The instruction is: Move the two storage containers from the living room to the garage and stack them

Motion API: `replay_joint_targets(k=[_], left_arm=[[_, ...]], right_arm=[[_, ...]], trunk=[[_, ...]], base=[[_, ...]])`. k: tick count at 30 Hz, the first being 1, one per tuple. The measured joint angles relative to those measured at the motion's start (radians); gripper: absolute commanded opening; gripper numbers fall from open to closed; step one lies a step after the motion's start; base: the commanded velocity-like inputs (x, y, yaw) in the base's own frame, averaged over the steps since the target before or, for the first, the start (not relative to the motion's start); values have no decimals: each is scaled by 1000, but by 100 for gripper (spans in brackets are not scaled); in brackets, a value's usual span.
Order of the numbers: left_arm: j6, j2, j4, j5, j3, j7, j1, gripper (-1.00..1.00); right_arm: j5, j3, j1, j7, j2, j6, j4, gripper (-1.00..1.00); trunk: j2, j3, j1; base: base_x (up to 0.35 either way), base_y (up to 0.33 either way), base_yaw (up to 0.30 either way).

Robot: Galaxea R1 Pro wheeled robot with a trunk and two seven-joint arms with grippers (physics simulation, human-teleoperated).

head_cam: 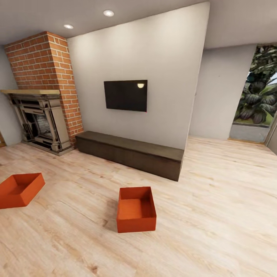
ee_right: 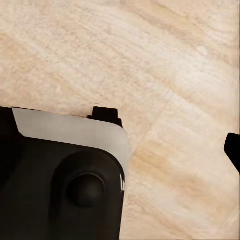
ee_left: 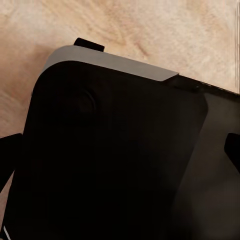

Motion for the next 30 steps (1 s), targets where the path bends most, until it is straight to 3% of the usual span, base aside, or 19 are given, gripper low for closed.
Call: replay_joint_targets(k=[30], left_arm=[[8,0,1,2,0,0,0,100]], right_arm=[[0,0,0,0,-2,0,0,100]], trunk=[[0,0,0]], base=[[318,-40,0]])
